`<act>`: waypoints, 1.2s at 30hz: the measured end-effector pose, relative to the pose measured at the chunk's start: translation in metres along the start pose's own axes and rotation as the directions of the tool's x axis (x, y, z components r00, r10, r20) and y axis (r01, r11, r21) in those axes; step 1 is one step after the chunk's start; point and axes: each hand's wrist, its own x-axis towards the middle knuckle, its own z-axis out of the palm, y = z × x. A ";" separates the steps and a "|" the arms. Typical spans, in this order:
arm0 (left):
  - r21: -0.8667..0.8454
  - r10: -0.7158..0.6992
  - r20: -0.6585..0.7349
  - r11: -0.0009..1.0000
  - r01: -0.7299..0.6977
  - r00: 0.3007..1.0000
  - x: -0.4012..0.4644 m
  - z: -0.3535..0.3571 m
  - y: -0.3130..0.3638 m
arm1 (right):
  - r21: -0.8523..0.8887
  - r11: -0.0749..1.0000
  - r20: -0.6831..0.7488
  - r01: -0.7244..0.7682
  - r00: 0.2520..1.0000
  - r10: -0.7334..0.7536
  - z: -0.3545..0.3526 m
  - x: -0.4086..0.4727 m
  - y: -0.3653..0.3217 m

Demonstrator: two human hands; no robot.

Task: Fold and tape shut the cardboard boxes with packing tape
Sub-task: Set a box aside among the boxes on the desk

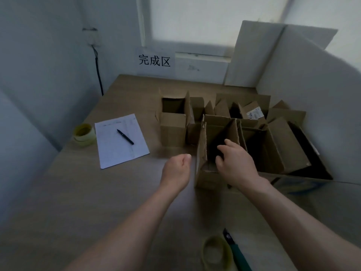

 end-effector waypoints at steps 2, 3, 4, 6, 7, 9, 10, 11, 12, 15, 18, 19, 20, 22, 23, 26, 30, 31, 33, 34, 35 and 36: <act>0.048 0.050 -0.010 0.998 -0.050 0.999 -0.020 -0.015 -0.007 | 0.003 0.998 -0.012 0.067 0.998 -0.067 -0.001 -0.014 -0.014; 0.084 0.083 -0.009 0.993 -0.082 0.996 -0.029 -0.022 -0.012 | 0.013 0.994 -0.012 0.110 0.994 -0.110 -0.001 -0.021 -0.022; 0.137 0.115 -0.011 0.984 -0.113 0.993 -0.039 -0.029 -0.017 | 0.018 0.989 -0.004 0.148 0.989 -0.148 0.000 -0.027 -0.030; 0.253 0.163 -0.036 0.956 -0.149 0.986 -0.057 -0.045 -0.028 | 0.004 0.979 0.006 0.205 0.979 -0.205 0.005 -0.039 -0.049; 0.300 0.178 -0.052 0.941 -0.154 0.983 -0.066 -0.054 -0.034 | -0.012 0.974 0.010 0.226 0.974 -0.226 0.008 -0.045 -0.060; 0.375 0.182 -0.086 0.917 -0.138 0.979 -0.087 -0.074 -0.046 | -0.040 0.964 0.030 0.262 0.965 -0.261 0.014 -0.055 -0.083; 0.413 0.175 -0.102 0.903 -0.118 0.979 -0.098 -0.085 -0.053 | -0.050 0.958 0.046 0.283 0.959 -0.281 0.018 -0.060 -0.095; 0.447 0.168 -0.115 0.889 -0.100 0.979 -0.107 -0.094 -0.059 | -0.060 0.951 0.060 0.304 0.952 -0.301 0.021 -0.063 -0.103; 0.479 0.146 -0.138 0.876 -0.063 0.980 -0.120 -0.107 -0.067 | -0.062 0.936 0.075 0.346 0.937 -0.341 0.025 -0.069 -0.116; 0.571 0.076 -0.204 0.819 0.055 0.976 -0.156 -0.139 -0.085 | -0.041 0.888 0.116 0.458 0.885 -0.451 0.032 -0.083 -0.146; 0.652 0.015 -0.294 0.734 0.189 0.956 -0.202 -0.167 -0.098 | -0.009 0.831 0.174 0.557 0.819 -0.547 0.037 -0.101 -0.176; 0.669 -0.011 -0.322 0.705 0.236 0.947 -0.219 -0.174 -0.101 | 0.011 0.811 0.195 0.584 0.795 -0.575 0.038 -0.108 -0.184; 0.677 -0.045 -0.348 0.679 0.284 0.937 -0.236 -0.180 -0.104 | 0.040 0.790 0.212 0.611 0.768 -0.604 0.039 -0.116 -0.193; 0.674 -0.102 -0.401 0.640 0.369 0.910 -0.275 -0.189 -0.109 | 0.094 0.739 0.229 0.668 0.708 -0.668 0.040 -0.136 -0.207; 0.661 -0.126 -0.433 0.629 0.409 0.893 -0.295 -0.191 -0.112 | 0.115 0.708 0.235 0.697 0.673 -0.701 0.041 -0.147 -0.215; 0.597 -0.201 -0.530 0.601 0.531 0.824 -0.360 -0.192 -0.119 | 0.199 0.620 0.248 0.759 0.573 -0.781 0.046 -0.187 -0.240; 0.524 -0.309 -0.621 0.520 0.675 0.720 -0.450 -0.189 -0.130 | 0.330 0.510 0.289 0.794 0.429 -0.856 0.050 -0.255 -0.275; 0.502 -0.331 -0.643 0.499 0.707 0.690 -0.472 -0.188 -0.133 | 0.341 0.479 0.293 0.809 0.393 -0.872 0.051 -0.272 -0.283; 0.438 -0.372 -0.684 0.478 0.761 0.627 -0.515 -0.187 -0.140 | 0.351 0.415 0.301 0.839 0.318 -0.899 0.052 -0.305 -0.298; 0.408 -0.386 -0.702 0.471 0.782 0.598 -0.535 -0.186 -0.144 | 0.353 0.386 0.306 0.852 0.285 -0.908 0.053 -0.321 -0.304; 0.382 -0.394 -0.720 0.462 0.800 0.571 -0.556 -0.185 -0.148 | 0.356 0.362 0.309 0.862 0.257 -0.916 0.053 -0.337 -0.311; 0.358 -0.400 -0.736 0.455 0.816 0.546 -0.576 -0.183 -0.152 | 0.362 0.338 0.308 0.869 0.231 -0.923 0.053 -0.354 -0.318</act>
